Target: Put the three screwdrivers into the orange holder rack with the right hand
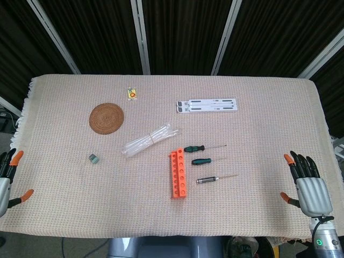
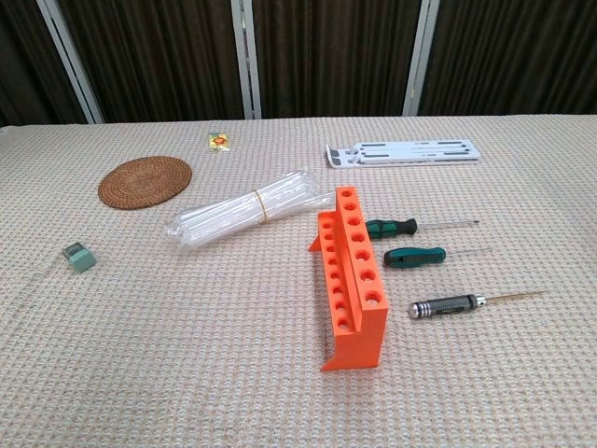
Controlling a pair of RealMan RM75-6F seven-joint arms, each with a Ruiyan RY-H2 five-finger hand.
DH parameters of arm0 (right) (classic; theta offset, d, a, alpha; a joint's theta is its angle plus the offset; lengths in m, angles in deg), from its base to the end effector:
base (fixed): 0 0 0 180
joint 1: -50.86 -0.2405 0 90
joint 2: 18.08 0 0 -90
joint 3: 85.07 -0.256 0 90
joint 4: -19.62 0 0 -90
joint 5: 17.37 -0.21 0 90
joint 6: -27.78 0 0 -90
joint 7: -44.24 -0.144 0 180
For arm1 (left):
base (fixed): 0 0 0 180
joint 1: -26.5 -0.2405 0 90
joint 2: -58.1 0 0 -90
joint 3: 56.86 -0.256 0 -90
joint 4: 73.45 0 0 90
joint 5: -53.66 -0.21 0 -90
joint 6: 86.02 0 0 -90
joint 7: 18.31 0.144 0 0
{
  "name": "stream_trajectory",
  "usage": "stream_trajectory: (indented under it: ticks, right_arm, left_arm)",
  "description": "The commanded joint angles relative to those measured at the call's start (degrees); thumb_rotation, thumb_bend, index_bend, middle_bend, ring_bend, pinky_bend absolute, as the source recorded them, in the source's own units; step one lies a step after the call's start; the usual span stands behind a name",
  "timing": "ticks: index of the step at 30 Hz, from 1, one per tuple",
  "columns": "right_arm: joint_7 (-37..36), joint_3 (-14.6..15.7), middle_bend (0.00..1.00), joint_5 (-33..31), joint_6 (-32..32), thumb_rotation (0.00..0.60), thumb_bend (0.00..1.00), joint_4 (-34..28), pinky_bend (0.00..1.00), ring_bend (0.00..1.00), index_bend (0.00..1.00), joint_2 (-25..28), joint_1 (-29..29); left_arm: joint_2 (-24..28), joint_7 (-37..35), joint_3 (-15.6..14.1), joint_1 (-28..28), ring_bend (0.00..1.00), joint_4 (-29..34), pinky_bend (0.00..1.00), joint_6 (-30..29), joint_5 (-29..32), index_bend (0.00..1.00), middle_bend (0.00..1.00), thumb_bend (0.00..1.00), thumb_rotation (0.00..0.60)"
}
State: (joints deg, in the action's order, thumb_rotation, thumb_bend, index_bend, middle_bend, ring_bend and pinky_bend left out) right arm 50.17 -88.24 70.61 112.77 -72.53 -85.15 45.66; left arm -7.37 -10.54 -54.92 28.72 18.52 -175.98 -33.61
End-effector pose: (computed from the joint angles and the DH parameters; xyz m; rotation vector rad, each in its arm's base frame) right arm -0.3009 -0.1835 0.1416 1.4357 -0.8395 0.8915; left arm -0.3117 0.1631 0.1599 -1.3751 -0.7823 -0.8334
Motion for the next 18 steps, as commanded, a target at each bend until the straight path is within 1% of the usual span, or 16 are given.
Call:
stream_trajectory:
  ticks: [1,13,18]
  right_arm:
    - [-0.4,-0.1,0.0,0.0,0.3,0.6,0.0,0.1,0.0,0.0,0.04,-0.2,0.1]
    - [-2.5,0.2,0.0,0.8,1.0,0.6,0.0,1.2,0.0,0.0,0.08,-0.8,0.4]
    - [-4.4,0.3,0.0,2.0,1.2,0.6,0.05,1.9,0.0,0.0,0.12,-1.0,0.0]
  left_arm:
    - [0.0,-0.1,0.0,0.1,0.0,0.0,0.0,0.5,0.1,0.0,0.0,0.06,0.6]
    - [0.2,-0.3,-0.4,-0.4,0.0,0.0,0.0,0.2,-0.1,0.0,0.0,0.06,0.6]
    - [0.8,-0.5,-0.5,-0.6,0.0,0.2,0.0,0.3,0.0,0.0,0.0,0.06,0.6]
